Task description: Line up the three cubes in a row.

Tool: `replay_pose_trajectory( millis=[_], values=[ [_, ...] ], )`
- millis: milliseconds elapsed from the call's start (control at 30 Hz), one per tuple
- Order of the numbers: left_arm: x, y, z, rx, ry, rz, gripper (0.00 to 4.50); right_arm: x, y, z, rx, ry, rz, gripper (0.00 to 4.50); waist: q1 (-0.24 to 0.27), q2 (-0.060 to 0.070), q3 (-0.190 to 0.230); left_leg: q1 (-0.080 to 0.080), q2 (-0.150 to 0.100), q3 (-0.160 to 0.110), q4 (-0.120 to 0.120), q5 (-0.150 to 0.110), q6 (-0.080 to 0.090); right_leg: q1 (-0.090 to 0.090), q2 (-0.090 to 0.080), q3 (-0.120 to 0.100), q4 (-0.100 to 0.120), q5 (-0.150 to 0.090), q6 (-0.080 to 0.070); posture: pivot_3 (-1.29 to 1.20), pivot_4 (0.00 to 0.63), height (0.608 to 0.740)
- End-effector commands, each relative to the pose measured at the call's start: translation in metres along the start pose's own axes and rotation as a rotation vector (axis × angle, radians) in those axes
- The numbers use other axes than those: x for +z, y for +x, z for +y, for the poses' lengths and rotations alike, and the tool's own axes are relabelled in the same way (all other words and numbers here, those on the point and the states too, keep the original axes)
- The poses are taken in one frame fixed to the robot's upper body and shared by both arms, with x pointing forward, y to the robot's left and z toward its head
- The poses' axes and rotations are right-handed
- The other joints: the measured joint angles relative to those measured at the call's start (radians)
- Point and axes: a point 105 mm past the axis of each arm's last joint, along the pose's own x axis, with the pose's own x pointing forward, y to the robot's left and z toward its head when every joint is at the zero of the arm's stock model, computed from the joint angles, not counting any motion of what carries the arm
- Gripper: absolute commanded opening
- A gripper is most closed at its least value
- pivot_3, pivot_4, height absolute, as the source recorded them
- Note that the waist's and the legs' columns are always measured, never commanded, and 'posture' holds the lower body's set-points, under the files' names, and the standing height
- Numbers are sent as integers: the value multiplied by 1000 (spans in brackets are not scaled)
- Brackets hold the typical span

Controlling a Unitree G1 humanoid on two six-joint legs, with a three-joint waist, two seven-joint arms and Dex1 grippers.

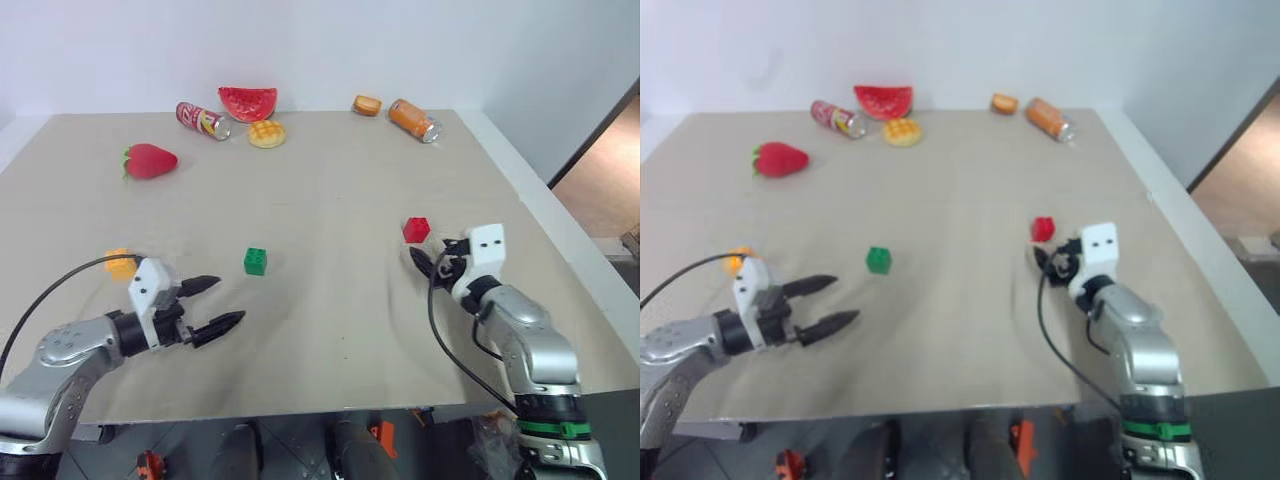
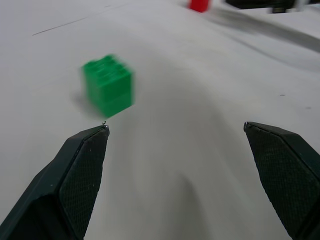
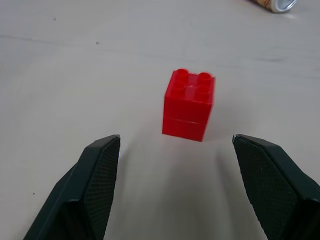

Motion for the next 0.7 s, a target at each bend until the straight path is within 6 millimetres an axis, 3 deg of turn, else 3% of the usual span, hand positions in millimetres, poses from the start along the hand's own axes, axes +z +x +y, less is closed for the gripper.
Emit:
replay_pose_trajectory(
  millis=[33,700],
  values=[
    [9,5,0,-28,46,-30,4470,9,6,-5,-29,6,-47,3718,0,0,0,0,0,0,0,0,0,0,0,0,0,0,0,0,150,740],
    [10,26,-4,-63,59,-64,4470,17,46,-9,-52,-3,-84,3718,-1,0,0,0,0,2,3,0,0,1,1,3,1,4,6,0,150,740]
  ],
)
